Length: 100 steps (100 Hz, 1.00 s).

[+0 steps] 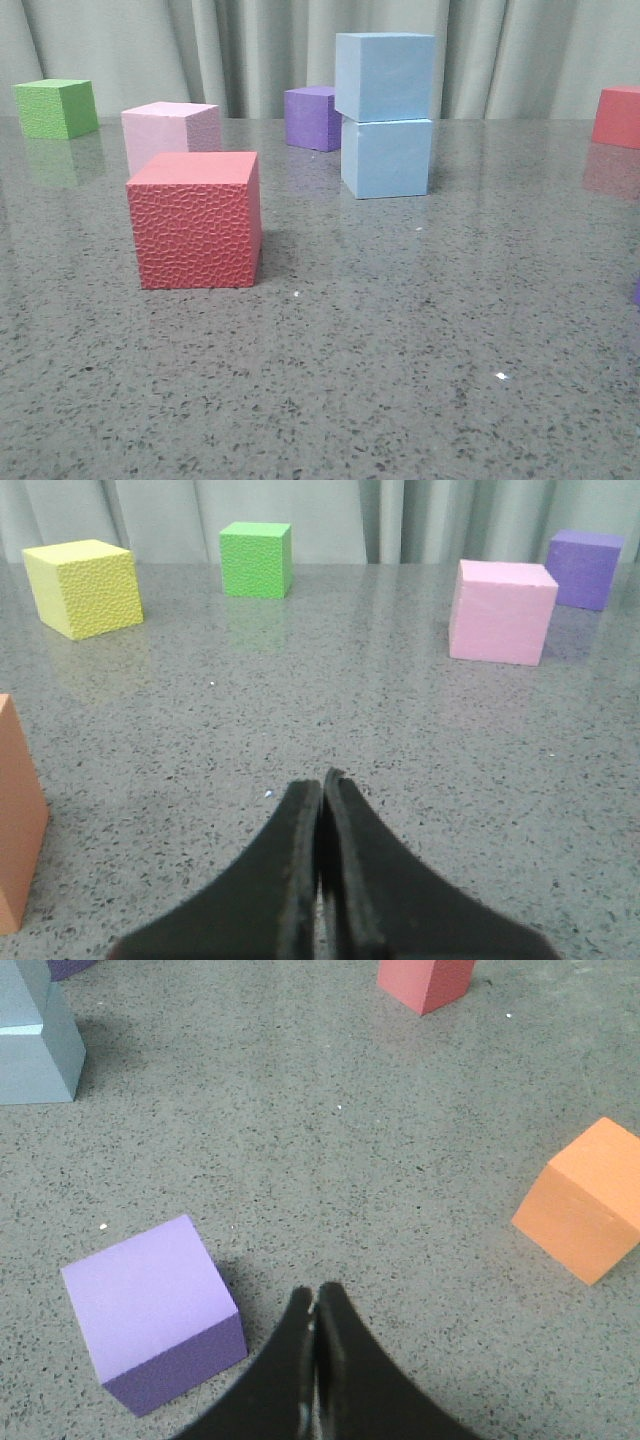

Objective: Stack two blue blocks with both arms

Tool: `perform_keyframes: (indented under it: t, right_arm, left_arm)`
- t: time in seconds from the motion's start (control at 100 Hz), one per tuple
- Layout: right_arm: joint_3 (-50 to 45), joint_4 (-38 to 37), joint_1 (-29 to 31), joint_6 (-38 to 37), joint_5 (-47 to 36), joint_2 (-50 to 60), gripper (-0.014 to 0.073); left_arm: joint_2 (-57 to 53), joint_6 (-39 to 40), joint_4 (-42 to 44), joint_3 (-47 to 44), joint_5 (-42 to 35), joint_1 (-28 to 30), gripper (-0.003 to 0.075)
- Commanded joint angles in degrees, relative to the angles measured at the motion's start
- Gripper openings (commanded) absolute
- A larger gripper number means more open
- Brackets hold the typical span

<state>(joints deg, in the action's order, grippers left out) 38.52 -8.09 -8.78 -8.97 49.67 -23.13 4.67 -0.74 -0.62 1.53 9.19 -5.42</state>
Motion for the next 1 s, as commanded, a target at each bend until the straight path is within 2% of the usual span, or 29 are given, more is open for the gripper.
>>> perform_keyframes:
  t: [0.0,0.35,0.69,0.99]
  right_arm:
    - [1.4,-0.6,0.3,0.3,-4.2,-0.2,-0.0123]
    - [1.4,-0.6,0.3,0.3,-4.2,-0.2,-0.0123]
    - [1.4,-0.6,0.3,0.3,-4.2,-0.2,-0.0123]
    - [1.4,-0.6,0.3,0.3,-4.2,-0.2,-0.0123]
  left_arm:
    - [0.5,0.7,0.6,0.8,-7.4,-0.5,-0.0019]
    - [-0.3,1.0,1.5,-4.0,-16.3,-0.5,-0.0019]
    - [-4.2,1.0,1.5,-3.9,-15.8,5.3,-0.0019]
    - [-6.7,1.0,1.5,-3.9,-15.8,5.4,-0.0019]
